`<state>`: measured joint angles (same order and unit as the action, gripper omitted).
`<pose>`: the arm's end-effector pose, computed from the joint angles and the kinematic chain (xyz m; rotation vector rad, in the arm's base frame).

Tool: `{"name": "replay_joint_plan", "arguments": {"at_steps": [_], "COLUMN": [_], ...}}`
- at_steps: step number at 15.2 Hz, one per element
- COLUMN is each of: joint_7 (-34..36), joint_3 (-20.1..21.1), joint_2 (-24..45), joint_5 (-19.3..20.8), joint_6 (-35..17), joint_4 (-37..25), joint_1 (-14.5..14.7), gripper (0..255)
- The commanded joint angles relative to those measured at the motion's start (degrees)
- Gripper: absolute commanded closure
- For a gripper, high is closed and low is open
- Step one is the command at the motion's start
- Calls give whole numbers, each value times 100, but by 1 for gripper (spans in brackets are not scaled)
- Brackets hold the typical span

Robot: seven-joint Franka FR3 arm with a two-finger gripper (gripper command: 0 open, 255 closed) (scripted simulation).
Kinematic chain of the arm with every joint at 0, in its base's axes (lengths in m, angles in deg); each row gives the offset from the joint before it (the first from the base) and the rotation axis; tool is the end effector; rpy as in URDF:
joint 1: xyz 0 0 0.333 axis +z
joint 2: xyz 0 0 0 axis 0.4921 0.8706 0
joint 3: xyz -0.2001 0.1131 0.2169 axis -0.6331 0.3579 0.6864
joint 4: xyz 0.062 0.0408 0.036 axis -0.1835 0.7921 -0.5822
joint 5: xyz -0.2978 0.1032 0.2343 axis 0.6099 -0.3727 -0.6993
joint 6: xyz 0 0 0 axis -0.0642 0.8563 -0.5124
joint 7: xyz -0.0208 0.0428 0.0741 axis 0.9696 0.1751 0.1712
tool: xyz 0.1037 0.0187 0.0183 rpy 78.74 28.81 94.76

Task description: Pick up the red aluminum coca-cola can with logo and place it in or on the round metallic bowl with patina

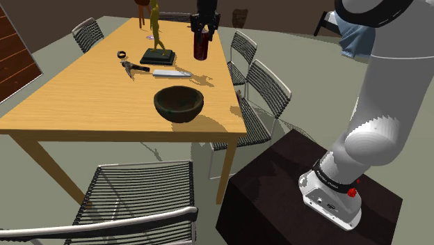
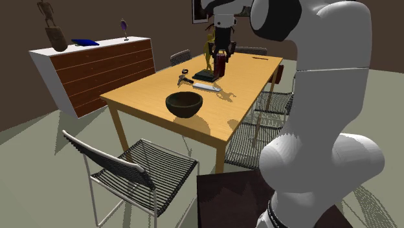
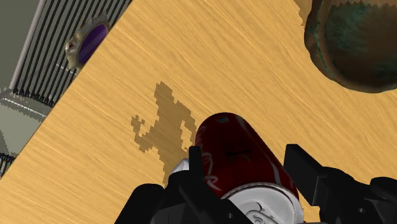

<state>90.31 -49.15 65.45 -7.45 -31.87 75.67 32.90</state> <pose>0.6571 0.0766 0.5423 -3.1354 -0.1373 -0.0474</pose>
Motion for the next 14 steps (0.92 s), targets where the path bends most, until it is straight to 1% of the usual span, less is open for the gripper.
{"name": "replay_joint_plan", "arguments": {"at_steps": [1, 7, 14], "joint_7": [-3, 650, 1470], "joint_3": [0, 233, 572], "joint_2": [11, -660, -1170], "joint_5": [0, 24, 34], "joint_6": [102, -33, -34], "joint_4": [-114, 695, 1213], "joint_1": [0, 407, 879], "gripper": [255, 255, 255]}}
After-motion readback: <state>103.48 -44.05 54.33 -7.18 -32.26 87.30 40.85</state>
